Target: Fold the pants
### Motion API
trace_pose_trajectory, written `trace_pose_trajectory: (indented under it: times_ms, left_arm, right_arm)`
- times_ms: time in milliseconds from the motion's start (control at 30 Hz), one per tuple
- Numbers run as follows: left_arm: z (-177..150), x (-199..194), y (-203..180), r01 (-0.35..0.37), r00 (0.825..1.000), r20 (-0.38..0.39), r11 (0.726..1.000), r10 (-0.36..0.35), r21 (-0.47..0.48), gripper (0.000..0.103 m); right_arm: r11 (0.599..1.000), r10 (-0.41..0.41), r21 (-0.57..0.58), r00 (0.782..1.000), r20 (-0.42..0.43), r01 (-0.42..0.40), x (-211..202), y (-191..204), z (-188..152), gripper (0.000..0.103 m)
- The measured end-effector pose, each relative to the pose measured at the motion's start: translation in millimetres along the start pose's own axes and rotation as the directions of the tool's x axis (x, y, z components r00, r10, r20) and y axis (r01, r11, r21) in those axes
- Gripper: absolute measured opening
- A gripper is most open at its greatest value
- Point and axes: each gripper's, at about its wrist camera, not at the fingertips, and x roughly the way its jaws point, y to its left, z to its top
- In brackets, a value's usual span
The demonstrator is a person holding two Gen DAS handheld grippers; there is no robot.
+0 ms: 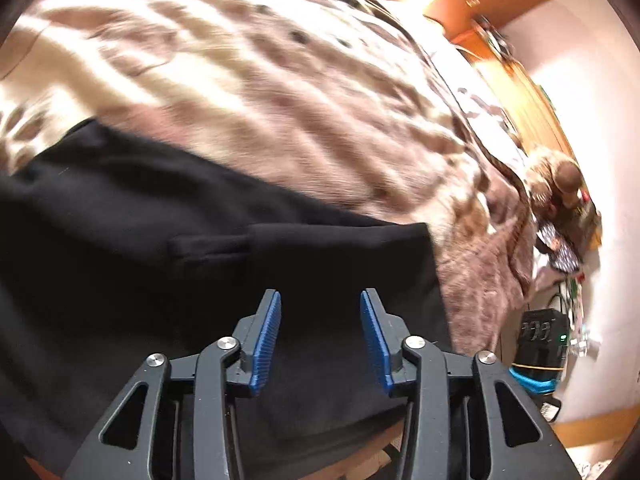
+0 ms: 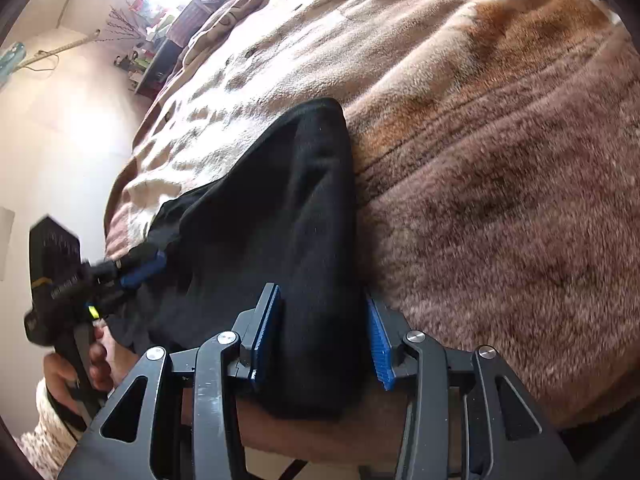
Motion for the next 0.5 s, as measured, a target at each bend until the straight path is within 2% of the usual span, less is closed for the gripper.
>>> trace_pose_trajectory:
  times_ms: [67,167,333,400,500]
  left_arm:
    - [4.9,12.1,-18.9,0.032,0.998,-0.054,0.999,-0.030,0.037,0.059]
    - [8.1,24.3,-40.4,0.068,0.994,-0.089,0.996,-0.062,0.057,0.059]
    - [3.1,41.9,-60.1,0.077,0.990,-0.124,0.995,-0.068,0.066,0.059]
    - [-0.6,46.1,-61.5,0.069,0.988,-0.141,0.995,-0.059,0.072,0.059]
    - [-4.6,51.0,-64.5,0.063,0.987,-0.153,0.996,-0.052,0.068,0.059]
  right_arm:
    - [0.999,0.021,0.035,1.000,-0.019,-0.020,-0.1,-4.9,-1.3,0.043]
    - [0.990,0.073,0.125,0.996,-0.055,-0.065,2.1,-11.7,-4.8,0.043]
    - [0.983,0.126,0.140,0.990,-0.070,-0.115,-9.1,-18.1,-19.8,0.043]
    - [0.987,0.123,0.115,0.990,-0.066,-0.115,-14.6,-16.1,-24.0,0.038]
    - [0.985,0.138,0.115,0.988,-0.072,-0.129,-21.2,-17.2,-31.3,0.036]
